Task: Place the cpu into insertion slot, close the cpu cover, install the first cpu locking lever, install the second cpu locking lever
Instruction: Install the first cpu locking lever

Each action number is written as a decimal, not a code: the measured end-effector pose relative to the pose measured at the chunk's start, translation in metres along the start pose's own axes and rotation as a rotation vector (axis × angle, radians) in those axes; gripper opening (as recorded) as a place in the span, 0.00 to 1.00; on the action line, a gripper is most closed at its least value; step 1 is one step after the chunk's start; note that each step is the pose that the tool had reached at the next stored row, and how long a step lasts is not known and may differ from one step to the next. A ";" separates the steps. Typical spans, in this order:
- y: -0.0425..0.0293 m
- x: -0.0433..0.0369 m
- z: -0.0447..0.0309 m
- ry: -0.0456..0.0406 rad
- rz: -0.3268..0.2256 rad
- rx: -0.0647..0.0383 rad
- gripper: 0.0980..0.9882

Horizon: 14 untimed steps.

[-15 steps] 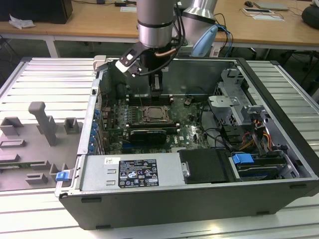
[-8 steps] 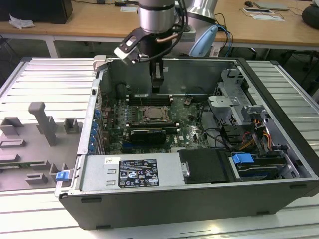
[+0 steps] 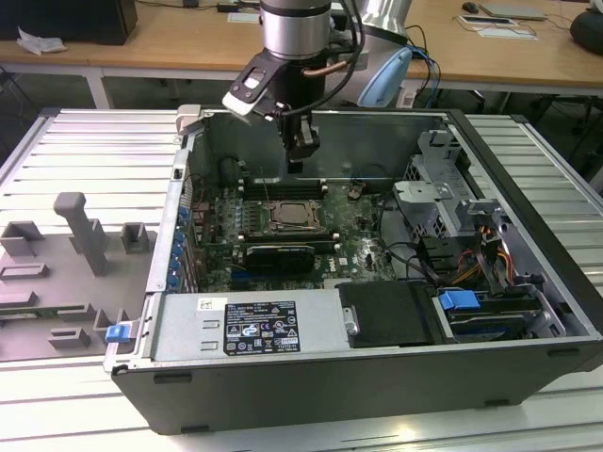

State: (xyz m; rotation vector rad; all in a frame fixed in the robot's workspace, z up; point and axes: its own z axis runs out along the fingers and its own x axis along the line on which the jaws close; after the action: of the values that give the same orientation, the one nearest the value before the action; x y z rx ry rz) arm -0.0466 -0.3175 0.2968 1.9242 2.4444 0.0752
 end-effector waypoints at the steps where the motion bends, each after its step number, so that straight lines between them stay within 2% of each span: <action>1: 0.0000 0.0000 0.0001 0.0010 -0.018 0.000 0.01; 3: -0.0001 0.0000 0.0006 0.0052 -0.095 0.001 0.01; 7: -0.0001 0.0000 0.0014 0.0095 -0.172 0.001 0.01; 9: -0.0001 0.0000 0.0020 0.0130 -0.233 0.002 0.01; 14: -0.0001 0.0000 0.0026 0.0193 -0.343 0.002 0.01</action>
State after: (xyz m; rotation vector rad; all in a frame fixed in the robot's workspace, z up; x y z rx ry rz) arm -0.0466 -0.3174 0.2943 1.4816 2.7449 0.0823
